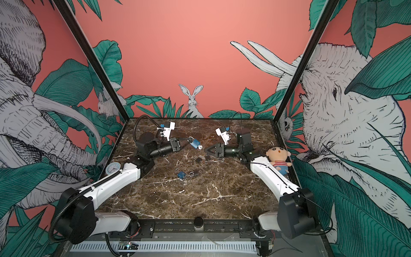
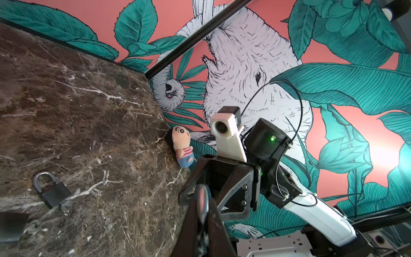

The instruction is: Lock with the key

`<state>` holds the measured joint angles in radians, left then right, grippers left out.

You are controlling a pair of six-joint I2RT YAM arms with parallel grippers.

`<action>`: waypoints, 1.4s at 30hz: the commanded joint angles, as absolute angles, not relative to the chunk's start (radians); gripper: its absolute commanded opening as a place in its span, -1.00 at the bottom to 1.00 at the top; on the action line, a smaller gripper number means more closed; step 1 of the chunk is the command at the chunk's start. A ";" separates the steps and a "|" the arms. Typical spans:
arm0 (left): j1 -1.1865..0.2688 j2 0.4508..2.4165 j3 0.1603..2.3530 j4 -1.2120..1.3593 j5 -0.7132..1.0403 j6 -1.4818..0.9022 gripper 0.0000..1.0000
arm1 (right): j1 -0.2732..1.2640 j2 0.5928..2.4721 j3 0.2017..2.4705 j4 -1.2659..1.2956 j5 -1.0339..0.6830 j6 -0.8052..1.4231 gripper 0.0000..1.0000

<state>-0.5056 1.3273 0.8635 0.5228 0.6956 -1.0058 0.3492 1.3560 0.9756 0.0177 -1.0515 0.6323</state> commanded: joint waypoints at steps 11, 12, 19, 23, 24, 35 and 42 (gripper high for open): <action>-0.508 1.421 0.959 0.625 0.768 -1.003 -1.00 | 0.353 1.429 1.005 0.202 -1.040 0.644 -0.18; -0.508 1.420 0.956 0.624 0.767 -1.004 -1.00 | 0.353 1.428 1.001 0.211 -1.042 0.648 -0.19; -0.508 1.402 0.936 0.619 0.758 -1.000 -1.00 | 0.352 1.388 0.973 0.221 -1.048 0.656 -0.44; -0.508 1.397 0.946 0.582 0.762 -0.976 -1.00 | 0.355 1.381 0.976 0.225 -1.060 0.669 -0.62; -0.508 1.397 0.945 0.580 0.760 -0.976 -1.00 | 0.354 1.381 0.979 0.224 -1.070 0.671 -0.63; -0.508 1.408 0.946 0.586 0.746 -0.981 -1.00 | 0.366 1.369 0.972 0.247 -1.077 0.699 -0.56; -0.508 1.429 0.948 0.624 0.748 -1.009 -1.00 | 0.384 1.381 0.977 0.250 -1.078 0.703 -0.58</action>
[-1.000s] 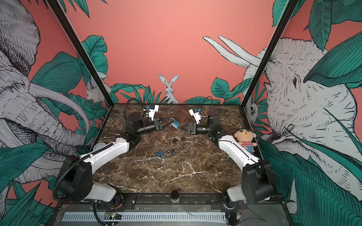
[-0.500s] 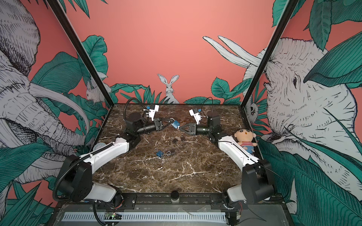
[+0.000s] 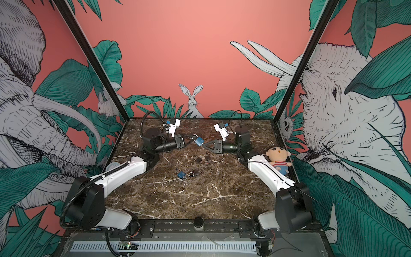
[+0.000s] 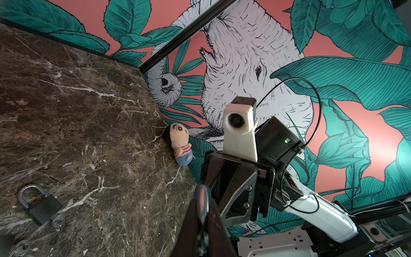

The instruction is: Lock with the key

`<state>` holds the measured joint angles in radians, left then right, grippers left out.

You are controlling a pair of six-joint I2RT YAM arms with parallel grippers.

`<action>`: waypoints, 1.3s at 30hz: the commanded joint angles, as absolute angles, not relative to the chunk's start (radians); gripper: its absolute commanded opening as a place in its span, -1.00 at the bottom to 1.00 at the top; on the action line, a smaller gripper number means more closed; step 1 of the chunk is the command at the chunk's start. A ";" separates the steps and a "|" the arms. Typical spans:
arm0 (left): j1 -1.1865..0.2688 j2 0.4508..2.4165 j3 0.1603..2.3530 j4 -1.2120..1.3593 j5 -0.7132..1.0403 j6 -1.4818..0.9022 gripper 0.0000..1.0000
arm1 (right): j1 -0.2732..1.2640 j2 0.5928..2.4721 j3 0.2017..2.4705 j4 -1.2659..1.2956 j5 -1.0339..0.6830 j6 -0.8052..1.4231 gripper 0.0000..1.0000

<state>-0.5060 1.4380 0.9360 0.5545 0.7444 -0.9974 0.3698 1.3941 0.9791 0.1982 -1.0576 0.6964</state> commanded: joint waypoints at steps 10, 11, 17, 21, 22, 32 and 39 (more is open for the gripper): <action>-0.508 1.431 0.943 0.637 0.755 -1.020 -1.00 | 0.391 1.405 0.982 0.308 -1.075 0.744 -0.86; -0.508 1.430 0.941 0.637 0.755 -1.019 -1.00 | 0.391 1.405 0.978 0.325 -1.075 0.755 -0.90; -0.507 1.422 0.927 0.668 0.723 -1.030 -1.00 | 0.391 1.411 0.951 0.391 -1.080 0.802 -1.00; -0.487 1.433 0.950 0.726 0.732 -1.069 -1.00 | 0.389 1.395 0.921 0.396 -1.078 0.804 -1.00; -0.477 1.433 0.956 0.733 0.737 -1.076 -1.00 | 0.388 1.389 0.913 0.396 -1.077 0.805 -1.00; -0.401 1.393 0.992 0.709 0.772 -1.066 -1.00 | 0.376 1.342 0.841 0.397 -1.068 0.806 -1.00; -0.380 1.351 0.990 0.651 0.784 -1.030 -1.00 | 0.368 1.335 0.833 0.383 -1.056 0.801 -1.00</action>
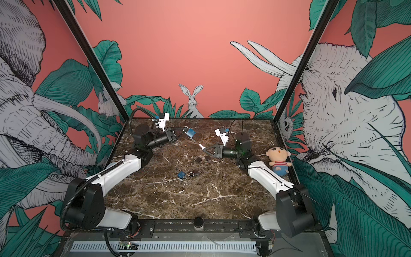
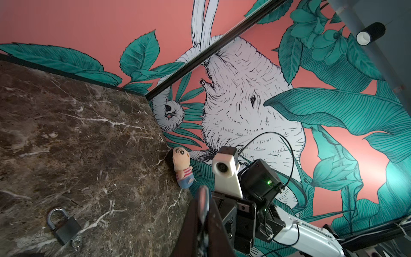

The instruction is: Lock with the key

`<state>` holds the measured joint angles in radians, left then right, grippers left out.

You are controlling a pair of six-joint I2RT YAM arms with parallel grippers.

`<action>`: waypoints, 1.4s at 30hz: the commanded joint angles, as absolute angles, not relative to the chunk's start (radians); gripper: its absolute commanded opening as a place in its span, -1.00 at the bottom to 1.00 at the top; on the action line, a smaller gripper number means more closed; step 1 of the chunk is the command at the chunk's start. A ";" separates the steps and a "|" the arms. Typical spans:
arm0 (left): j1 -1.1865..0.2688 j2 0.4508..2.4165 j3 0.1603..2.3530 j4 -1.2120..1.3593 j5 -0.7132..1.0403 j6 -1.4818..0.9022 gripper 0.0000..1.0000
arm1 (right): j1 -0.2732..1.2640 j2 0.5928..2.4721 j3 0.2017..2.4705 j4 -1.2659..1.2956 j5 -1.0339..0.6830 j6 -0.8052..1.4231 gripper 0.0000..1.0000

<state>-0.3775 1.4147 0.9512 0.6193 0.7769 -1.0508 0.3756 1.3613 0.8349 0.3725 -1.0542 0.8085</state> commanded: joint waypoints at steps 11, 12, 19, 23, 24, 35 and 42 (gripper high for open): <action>-0.513 1.371 1.080 0.076 0.721 -0.664 -1.00 | 0.249 1.199 0.825 -0.016 -0.780 0.565 -1.00; -0.532 1.392 1.091 0.051 0.708 -0.651 -1.00 | 0.233 1.182 0.820 -0.042 -0.755 0.555 -1.00; -0.620 1.596 1.181 0.033 0.710 -0.653 -1.00 | 0.116 1.080 0.753 -0.160 -0.642 0.512 -1.00; -0.657 1.741 1.288 0.015 0.754 -0.652 -1.00 | 0.054 1.042 0.725 -0.205 -0.608 0.508 -1.00; -0.665 1.778 1.320 -0.006 0.760 -0.642 -1.00 | 0.042 1.042 0.721 -0.207 -0.609 0.505 -1.00; -0.747 2.120 1.623 -0.104 0.772 -0.660 -1.00 | -0.011 1.054 0.738 -0.279 -0.612 0.448 -1.00; -0.784 2.264 1.752 -0.129 0.760 -0.700 -1.00 | -0.027 1.066 0.717 -0.254 -0.622 0.469 -1.00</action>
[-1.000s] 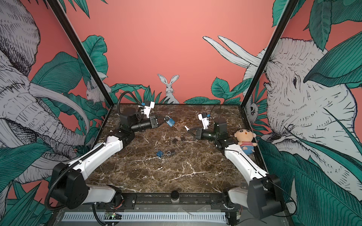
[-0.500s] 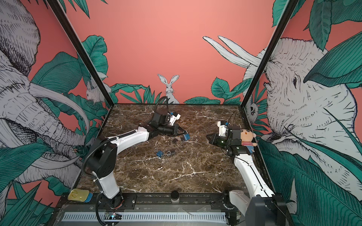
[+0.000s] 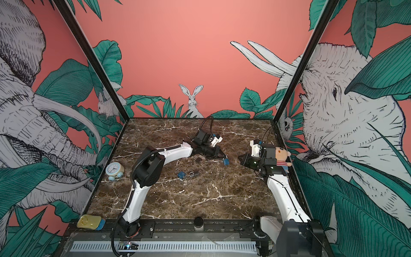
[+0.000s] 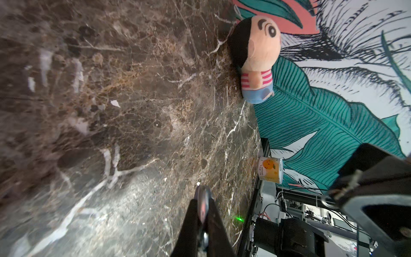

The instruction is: Lock with the key

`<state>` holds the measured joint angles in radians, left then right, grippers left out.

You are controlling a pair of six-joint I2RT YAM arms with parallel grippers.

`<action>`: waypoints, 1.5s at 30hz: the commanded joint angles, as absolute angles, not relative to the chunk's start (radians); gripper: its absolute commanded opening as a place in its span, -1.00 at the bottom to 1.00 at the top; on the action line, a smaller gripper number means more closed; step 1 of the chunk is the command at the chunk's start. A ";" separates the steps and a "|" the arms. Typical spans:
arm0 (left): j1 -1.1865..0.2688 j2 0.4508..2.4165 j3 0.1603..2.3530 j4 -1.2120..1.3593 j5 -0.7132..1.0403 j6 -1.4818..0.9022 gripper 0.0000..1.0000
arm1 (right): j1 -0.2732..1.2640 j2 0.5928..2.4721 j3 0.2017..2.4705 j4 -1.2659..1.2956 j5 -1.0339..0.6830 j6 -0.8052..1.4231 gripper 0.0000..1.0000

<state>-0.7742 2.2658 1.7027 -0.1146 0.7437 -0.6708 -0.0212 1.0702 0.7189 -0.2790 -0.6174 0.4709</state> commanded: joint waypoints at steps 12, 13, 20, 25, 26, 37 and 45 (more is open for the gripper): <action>-0.786 2.374 1.836 -0.124 0.729 -0.759 -1.00 | -0.027 1.054 0.672 -0.234 -0.614 0.478 -1.00; -0.786 2.379 1.842 -0.124 0.726 -0.760 -1.00 | -0.028 1.054 0.669 -0.232 -0.614 0.477 -1.00; -0.786 2.422 1.893 -0.158 0.711 -0.765 -1.00 | -0.027 1.059 0.664 -0.225 -0.609 0.480 -1.00; -0.786 2.436 1.912 -0.181 0.699 -0.764 -1.00 | -0.028 1.065 0.669 -0.223 -0.608 0.482 -1.00; -0.785 2.439 1.914 -0.181 0.699 -0.764 -1.00 | -0.028 1.066 0.670 -0.223 -0.608 0.484 -1.00; -0.784 2.450 1.929 -0.207 0.687 -0.752 -0.80 | -0.028 1.080 0.672 -0.220 -0.609 0.488 -1.00; -0.776 2.433 1.918 -0.207 0.658 -0.756 -0.40 | -0.028 1.081 0.666 -0.218 -0.603 0.487 -1.00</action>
<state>-0.7826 2.4554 1.8996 -0.1905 0.6781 -0.7616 -0.0227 1.0782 0.6647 -0.2447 -0.6125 0.4866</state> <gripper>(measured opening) 0.293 0.048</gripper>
